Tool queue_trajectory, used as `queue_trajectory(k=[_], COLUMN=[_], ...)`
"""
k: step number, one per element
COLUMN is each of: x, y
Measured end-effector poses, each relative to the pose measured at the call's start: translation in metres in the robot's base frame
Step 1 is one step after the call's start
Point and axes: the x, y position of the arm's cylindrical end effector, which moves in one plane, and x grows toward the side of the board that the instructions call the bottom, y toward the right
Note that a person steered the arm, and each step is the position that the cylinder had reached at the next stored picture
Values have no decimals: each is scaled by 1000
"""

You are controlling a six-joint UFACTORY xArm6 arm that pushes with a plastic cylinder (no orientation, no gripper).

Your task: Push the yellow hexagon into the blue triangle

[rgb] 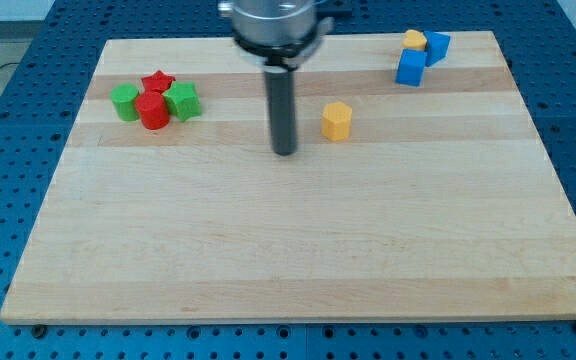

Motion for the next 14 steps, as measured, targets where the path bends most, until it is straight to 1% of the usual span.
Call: queue_trajectory(k=[2,3,4,5,6,8,9,10,11,12,13,14], x=[-31,-5,23,11,-17,-66,-69,-69,-63,-33,-25,-46], y=[131,117,33,-35,-30,66,120,129,91,93,132,166])
